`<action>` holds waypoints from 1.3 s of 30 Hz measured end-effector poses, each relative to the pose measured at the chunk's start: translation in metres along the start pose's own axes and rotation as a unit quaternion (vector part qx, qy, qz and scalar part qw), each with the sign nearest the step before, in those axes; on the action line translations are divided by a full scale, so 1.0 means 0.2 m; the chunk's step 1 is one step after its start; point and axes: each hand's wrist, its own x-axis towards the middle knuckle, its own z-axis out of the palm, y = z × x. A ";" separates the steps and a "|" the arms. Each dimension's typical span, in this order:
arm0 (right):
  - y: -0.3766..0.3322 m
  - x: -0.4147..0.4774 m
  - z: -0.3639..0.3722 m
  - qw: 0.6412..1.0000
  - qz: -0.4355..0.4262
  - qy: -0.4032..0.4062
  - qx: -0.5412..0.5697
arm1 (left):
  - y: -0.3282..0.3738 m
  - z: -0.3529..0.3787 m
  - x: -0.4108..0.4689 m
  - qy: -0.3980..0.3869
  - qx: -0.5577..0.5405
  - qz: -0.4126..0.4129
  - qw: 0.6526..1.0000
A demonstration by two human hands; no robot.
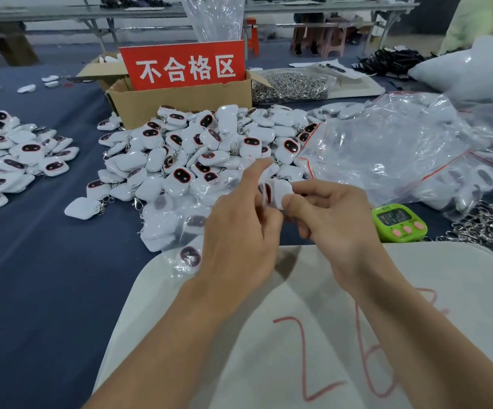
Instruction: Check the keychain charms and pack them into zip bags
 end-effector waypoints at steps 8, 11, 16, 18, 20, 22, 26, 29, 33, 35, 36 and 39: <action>-0.03 -0.01 -0.02 0.999 -0.003 0.003 0.035 | 0.00 -0.01 0.00 0.044 -0.021 -0.024 0.999; -0.03 -0.03 0.02 0.998 0.002 -0.058 0.013 | 0.01 -0.02 -0.01 0.036 -0.017 0.006 0.999; -0.01 -0.04 0.02 0.986 -0.011 -0.158 -0.060 | 0.02 -0.05 -0.01 0.001 -0.078 0.073 0.994; -0.02 -0.05 0.03 0.978 -0.006 -0.197 -0.067 | 0.01 -0.06 -0.01 -0.006 -0.097 0.097 0.991; -0.04 -0.05 0.03 0.975 -0.018 -0.214 -0.062 | 0.00 -0.08 0.00 0.002 -0.121 0.092 0.988; -0.05 -0.05 0.04 0.981 -0.040 -0.189 -0.019 | -0.01 -0.09 0.00 0.023 -0.128 0.073 0.989; -0.05 -0.04 0.03 0.986 0.014 -0.139 0.093 | 0.02 -0.09 -0.01 0.012 -0.076 0.087 0.993; -0.02 -0.04 0.02 0.983 0.047 -0.177 0.031 | 0.04 -0.08 -0.02 0.002 -0.058 0.104 0.993; 0.00 -0.07 0.03 0.948 -0.087 -0.197 -0.232 | 0.04 -0.07 -0.02 -0.005 -0.082 0.098 0.992; -0.02 -0.07 0.04 0.944 -0.108 -0.204 -0.236 | 0.03 -0.08 -0.01 0.005 -0.102 0.086 0.991; -0.03 -0.07 0.05 0.943 -0.114 -0.220 -0.221 | 0.03 -0.09 0.00 0.018 -0.118 0.074 0.990; -0.05 -0.06 0.04 0.939 -0.121 -0.271 -0.177 | 0.01 -0.11 0.02 0.043 -0.129 0.052 0.989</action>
